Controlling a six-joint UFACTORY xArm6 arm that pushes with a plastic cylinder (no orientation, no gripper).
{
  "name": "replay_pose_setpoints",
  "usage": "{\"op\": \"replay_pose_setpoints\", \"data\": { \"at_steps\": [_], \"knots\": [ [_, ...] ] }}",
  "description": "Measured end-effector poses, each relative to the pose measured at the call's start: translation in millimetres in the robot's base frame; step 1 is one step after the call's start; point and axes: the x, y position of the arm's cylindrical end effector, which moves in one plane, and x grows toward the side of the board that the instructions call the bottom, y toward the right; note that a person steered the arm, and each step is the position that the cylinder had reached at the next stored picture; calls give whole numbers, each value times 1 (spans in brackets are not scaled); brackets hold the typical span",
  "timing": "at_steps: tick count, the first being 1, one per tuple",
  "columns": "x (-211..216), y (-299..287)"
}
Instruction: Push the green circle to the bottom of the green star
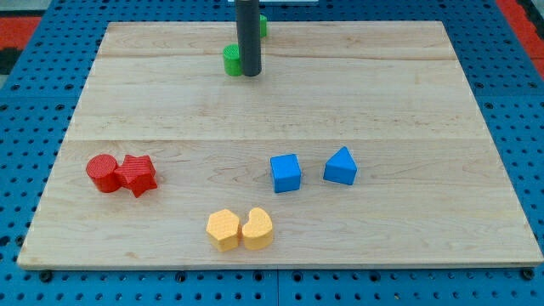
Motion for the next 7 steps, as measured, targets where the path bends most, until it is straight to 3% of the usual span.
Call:
{"op": "replay_pose_setpoints", "data": {
  "at_steps": [1, 2, 5, 7],
  "knots": [
    [19, -27],
    [-29, -38],
    [-60, 7],
    [-44, 29]
  ]
}}
